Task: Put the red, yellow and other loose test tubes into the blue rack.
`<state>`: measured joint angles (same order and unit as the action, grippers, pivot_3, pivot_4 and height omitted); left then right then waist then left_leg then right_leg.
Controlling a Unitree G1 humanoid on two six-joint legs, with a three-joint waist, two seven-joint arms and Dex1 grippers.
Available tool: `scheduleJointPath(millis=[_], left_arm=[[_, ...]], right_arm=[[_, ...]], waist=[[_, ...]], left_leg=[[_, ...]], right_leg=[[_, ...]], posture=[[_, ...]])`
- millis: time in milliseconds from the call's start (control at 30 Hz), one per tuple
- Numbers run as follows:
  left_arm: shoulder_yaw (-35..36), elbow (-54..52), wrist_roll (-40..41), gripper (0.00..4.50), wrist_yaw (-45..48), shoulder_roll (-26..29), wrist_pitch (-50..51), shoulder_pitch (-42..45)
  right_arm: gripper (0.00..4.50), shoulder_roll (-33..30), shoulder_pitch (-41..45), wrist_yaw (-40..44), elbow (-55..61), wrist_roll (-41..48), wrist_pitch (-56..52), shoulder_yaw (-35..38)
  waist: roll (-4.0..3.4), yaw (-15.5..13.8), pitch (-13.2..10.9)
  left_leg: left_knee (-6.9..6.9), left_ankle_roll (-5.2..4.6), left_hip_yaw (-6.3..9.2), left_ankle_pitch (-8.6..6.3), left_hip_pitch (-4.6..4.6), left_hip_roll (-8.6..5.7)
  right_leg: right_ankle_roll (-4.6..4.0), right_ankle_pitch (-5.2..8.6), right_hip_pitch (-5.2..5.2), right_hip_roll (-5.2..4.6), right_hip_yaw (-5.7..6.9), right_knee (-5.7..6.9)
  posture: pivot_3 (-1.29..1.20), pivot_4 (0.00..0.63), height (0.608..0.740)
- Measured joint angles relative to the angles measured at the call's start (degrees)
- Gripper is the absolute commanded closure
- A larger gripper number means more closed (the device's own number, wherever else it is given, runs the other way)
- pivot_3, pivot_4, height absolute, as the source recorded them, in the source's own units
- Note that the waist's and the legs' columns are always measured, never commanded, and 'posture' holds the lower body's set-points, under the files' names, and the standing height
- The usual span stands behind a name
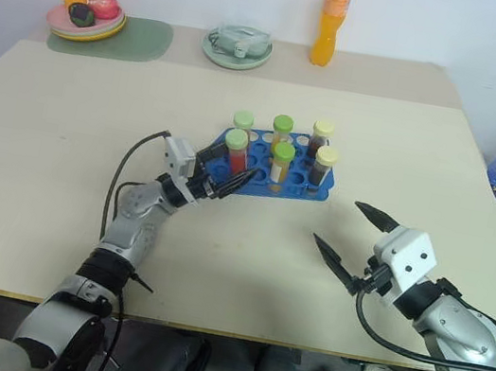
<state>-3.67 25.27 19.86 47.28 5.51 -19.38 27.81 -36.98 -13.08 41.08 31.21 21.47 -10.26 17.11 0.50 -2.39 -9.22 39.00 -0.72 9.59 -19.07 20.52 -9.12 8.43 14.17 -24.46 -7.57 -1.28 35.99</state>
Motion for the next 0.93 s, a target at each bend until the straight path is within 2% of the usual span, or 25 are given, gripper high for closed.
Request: scheduleJointPath(millis=[167, 333, 467, 667, 833, 933], left_arm=[[0.2, -5.6, -0.5, 0.02, -1.5, 1.1, 2.6, -1.1], [0.4, -11.9, -2.5, 0.02, -3.4, 5.5, 5.2, -5.1], [3.0, -17.1, -2.1, 0.02, -3.8, 9.8, 5.9, -11.5], [9.8, -24.4, 4.2, 0.02, 0.2, 20.4, 12.6, -21.2], [14.2, -29.7, 7.8, 0.02, 1.0, 25.5, 18.7, -26.9], [14.6, -32.0, 8.9, 0.02, 1.1, 25.9, 21.2, -28.5]], right_arm=[[0.0, 0.8, 0.3, -0.5, 0.0, 0.1, -0.1, -0.5], [0.0, 2.7, 0.8, -1.1, -2.0, 0.3, -0.1, -0.7], [0.0, 4.8, 1.9, -2.7, -4.7, 1.5, -0.5, -0.4], [0.0, 5.1, 2.3, -4.2, -7.7, 2.3, -0.7, 0.8], [0.0, 5.7, 1.8, -5.3, -11.9, 1.9, -0.6, 1.6], [0.0, 5.7, 1.6, -4.3, -14.6, 1.8, 0.9, 1.6]], waist=[[0.0, 0.0, 0.0], [-0.03, 0.1, 0.0], [-0.05, 0.1, 0.0], [-0.09, 0.0, 0.0], [-0.13, 0.0, 0.0], [-0.14, 0.0, 0.0]], left_leg=[[0.0, 0.0, 0.0, 0.0, 0.0, 0.01], [-0.03, 0.0, -0.01, 0.0, -0.02, 0.01], [-0.06, 0.0, 0.0, 0.0, -0.03, 0.01], [-0.08, -0.01, 0.0, -0.01, -0.04, 0.02], [-0.09, -0.02, 0.0, -0.02, -0.05, 0.01], [-0.1, -0.02, 0.0, -0.02, -0.07, 0.01]], right_leg=[[0.0, 0.0, 0.0, 0.0, -0.01, 0.0], [0.0, 0.0, -0.01, 0.0, -0.02, 0.01], [0.0, 0.0, -0.03, 0.02, -0.03, 0.01], [-0.01, 0.01, -0.01, 0.02, -0.03, 0.01], [-0.02, 0.01, 0.0, 0.01, -0.04, 0.0], [-0.02, 0.01, 0.01, 0.02, -0.04, 0.0]], posture=[[0.0, 0.15, 0.74], [0.0, 0.15, 0.74], [0.0, 0.15, 0.74], [0.0, 0.15, 0.74], [0.0, 0.15, 0.74], [0.0, 0.15, 0.74]])
